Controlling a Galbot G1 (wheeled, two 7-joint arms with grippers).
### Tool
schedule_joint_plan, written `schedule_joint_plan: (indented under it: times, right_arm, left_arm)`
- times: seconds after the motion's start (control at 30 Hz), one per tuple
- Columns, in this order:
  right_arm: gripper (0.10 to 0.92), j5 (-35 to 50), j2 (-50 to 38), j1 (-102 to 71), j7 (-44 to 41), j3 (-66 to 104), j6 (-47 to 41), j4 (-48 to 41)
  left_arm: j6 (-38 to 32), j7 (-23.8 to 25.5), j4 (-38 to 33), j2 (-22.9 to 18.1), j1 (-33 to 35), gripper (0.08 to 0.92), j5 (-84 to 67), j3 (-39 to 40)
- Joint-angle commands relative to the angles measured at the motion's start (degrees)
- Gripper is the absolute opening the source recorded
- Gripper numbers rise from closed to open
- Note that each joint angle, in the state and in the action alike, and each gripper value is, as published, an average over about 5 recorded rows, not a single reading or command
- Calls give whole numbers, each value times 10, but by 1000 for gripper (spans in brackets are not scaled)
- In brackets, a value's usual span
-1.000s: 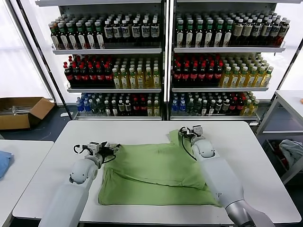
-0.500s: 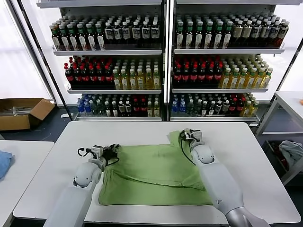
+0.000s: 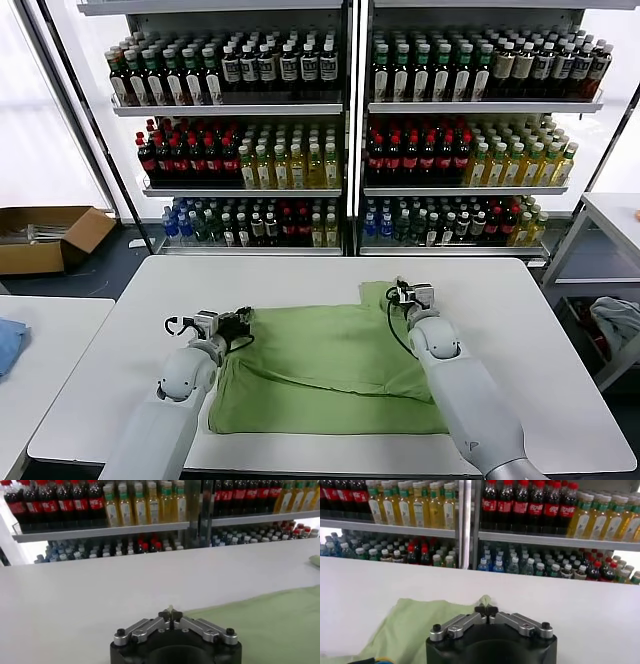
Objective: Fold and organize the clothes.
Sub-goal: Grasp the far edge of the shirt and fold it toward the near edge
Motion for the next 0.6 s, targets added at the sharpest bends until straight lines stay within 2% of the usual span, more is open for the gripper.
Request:
schedule_joint_plan:
  times: [0.03, 0.37, 0.6]
  right_arm:
    - [108, 5, -9, -18, 1, 21, 18, 110]
    - [108, 11, -36, -79, 16, 34, 29, 243]
    - [108, -7, -51, -166, 38, 49, 1, 334]
  left_arm:
    - [-41, -1, -57, -1, 13, 91, -2, -7]
    - [-53, 4, -148, 3, 87, 91, 4, -24]
    - [-52, 12, -196, 5, 148, 91, 13, -42]
